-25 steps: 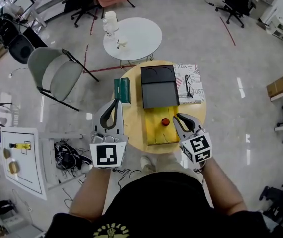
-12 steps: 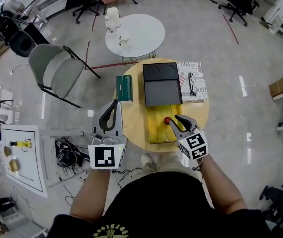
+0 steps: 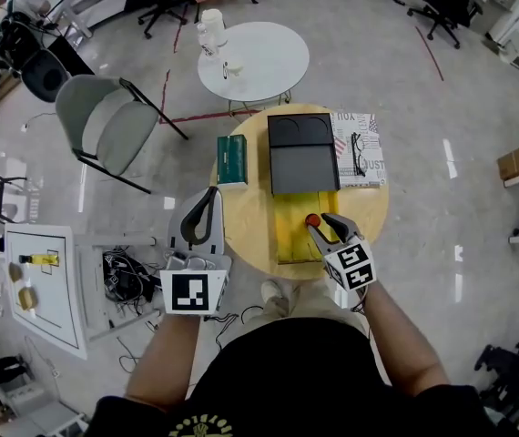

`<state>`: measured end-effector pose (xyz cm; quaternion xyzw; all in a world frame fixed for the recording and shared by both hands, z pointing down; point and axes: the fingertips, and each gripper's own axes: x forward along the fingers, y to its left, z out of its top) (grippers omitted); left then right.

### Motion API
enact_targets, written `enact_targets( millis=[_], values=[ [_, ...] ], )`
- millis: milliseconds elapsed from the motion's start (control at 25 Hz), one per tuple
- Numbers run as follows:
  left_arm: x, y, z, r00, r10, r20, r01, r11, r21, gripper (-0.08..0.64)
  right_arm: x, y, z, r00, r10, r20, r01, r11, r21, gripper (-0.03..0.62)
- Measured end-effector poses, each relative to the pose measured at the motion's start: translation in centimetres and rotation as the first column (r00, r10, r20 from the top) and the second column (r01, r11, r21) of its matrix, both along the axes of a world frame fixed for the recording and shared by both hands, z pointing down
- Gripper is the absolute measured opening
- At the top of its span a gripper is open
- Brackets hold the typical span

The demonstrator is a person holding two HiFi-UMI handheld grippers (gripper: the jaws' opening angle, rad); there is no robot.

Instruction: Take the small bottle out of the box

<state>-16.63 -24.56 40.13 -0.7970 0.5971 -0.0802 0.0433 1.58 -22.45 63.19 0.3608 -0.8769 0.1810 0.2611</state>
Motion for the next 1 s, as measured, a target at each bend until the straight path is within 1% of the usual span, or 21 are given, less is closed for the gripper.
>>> enact_targets(
  millis=[120,280,400,640,760,1000],
  values=[
    [-0.2,0.3,0.5,1.000,-0.005,0.004,0.005,1.000,-0.017,0.014,-0.3,0.0,1.0,1.000,-0.007,-0.003,0.007,1.000,-0.011,0.164],
    [-0.3,0.7,0.7,1.000,-0.001,0.020,0.001,1.000,-0.021,0.014,-0.1,-0.1,2.8,0.999,-0.017,-0.035,0.016,1.000,-0.026,0.172],
    [-0.6,0.9,1.1,1.000,-0.014,0.018,0.014,0.999,-0.039,0.014,-0.1,-0.2,4.0,0.998,-0.024,-0.051,0.022,0.999,-0.041,0.173],
    [-0.9,0.9,1.2,0.999,-0.016,0.032,0.017,0.999,-0.034,0.014,-0.1,-0.3,5.9,0.996,-0.042,-0.078,0.037,0.997,-0.072,0.186],
    [-1.0,0.8,1.4,0.999,-0.024,0.025,0.025,0.999,-0.045,0.014,-0.2,-0.4,6.8,0.994,-0.059,-0.092,0.052,0.995,-0.084,0.186],
    [-0.9,0.8,1.3,0.999,-0.019,0.037,0.021,0.999,-0.042,0.014,-0.3,-0.6,7.6,0.990,-0.066,-0.124,0.057,0.995,-0.077,0.183]
  ],
)
